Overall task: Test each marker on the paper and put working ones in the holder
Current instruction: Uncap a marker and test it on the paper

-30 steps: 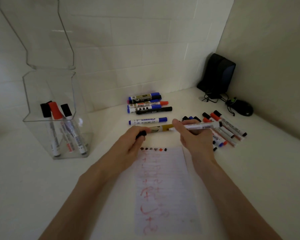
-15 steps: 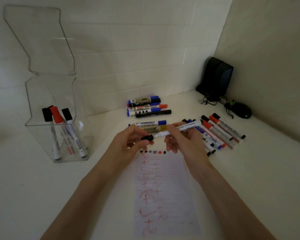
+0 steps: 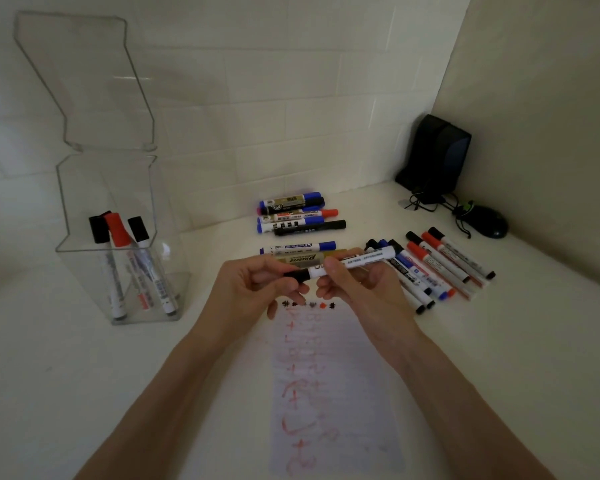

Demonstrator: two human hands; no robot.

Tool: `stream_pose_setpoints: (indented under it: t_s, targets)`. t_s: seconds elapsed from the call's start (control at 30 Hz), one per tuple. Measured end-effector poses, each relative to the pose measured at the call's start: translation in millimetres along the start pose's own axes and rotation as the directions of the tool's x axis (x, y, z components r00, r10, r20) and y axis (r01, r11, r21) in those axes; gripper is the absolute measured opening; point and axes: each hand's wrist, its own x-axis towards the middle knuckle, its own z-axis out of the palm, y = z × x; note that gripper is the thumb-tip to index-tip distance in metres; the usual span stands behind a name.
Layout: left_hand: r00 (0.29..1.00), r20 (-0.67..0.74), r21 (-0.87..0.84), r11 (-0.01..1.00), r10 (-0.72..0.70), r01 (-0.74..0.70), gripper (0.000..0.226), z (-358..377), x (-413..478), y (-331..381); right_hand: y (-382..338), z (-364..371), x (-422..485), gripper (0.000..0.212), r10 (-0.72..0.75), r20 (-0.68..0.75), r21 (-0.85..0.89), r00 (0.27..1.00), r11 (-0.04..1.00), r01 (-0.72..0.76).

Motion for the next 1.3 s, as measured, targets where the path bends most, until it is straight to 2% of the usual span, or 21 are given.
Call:
stream_pose_setpoints:
  t_s: [0.23, 0.5, 0.63, 0.73, 0.83, 0.9, 1.0, 1.1, 1.2, 1.3]
  targets:
    - [0.998, -0.062, -0.009, 1.000, 0.004, -0.005, 0.020, 0.3, -2.2, -0.4, 6.5, 8.3, -2.3, 0.022, -0.090, 0.009, -0.020, 0.996, 0.996, 0.090]
    - [0.997, -0.070, 0.034, 0.999, -0.007, 0.009, 0.017, 5.4, -2.6, -5.3, 11.4, 9.6, -0.2, 0.016, -0.075, -0.010, -0.049, 0.997, 0.996, 0.074]
    - [0.998, -0.061, 0.184, 0.983, -0.010, 0.021, 0.014, 5.1, -1.0, -0.8, 6.0, 5.6, 3.5, 0.027, -0.039, -0.024, -0.123, 0.999, 0.992, 0.036]
    - [0.989, -0.142, 0.181, 0.984, 0.030, -0.004, 0.010, -0.7, -2.5, 15.4, -1.1, 4.4, 3.8, 0.044, 0.017, 0.003, -0.001, 1.000, 1.000, -0.017]
    - [0.948, -0.298, 0.126, 0.989, 0.110, -0.075, 0.011, -17.1, -4.6, 50.0, -2.5, 3.1, 3.6, 0.050, 0.028, 0.014, 0.047, 1.000, 0.998, -0.029]
    - [0.914, -0.340, 0.208, 0.965, 0.222, -0.157, 0.009, -32.8, -6.9, 78.3, 0.1, 6.0, 4.9, 0.043, 0.015, -0.009, -0.010, 1.000, 1.000, -0.015]
    - [0.846, -0.389, 0.354, 0.907, 0.365, -0.228, 0.016, -60.4, -15.5, 121.1, 5.1, 12.8, 6.7, 0.043, 0.009, -0.057, -0.053, 0.998, 0.999, -0.012]
    - [0.725, -0.484, 0.477, 0.843, 0.490, -0.251, 0.020, -89.8, -28.4, 156.4, 8.1, 11.5, 8.2, 0.039, -0.004, -0.077, -0.041, 0.997, 0.999, 0.001]
    - [0.635, -0.535, 0.581, 0.788, 0.557, -0.203, 0.018, -113.4, -34.4, 169.7, 10.3, 11.1, 9.6, 0.036, -0.007, -0.087, -0.032, 0.996, 0.999, 0.005]
    - [0.672, -0.549, 0.643, 0.765, 0.498, -0.042, 0.018, -127.7, -30.3, 159.4, 13.5, 13.3, 10.0, 0.036, -0.009, -0.080, -0.060, 0.997, 0.998, 0.004]
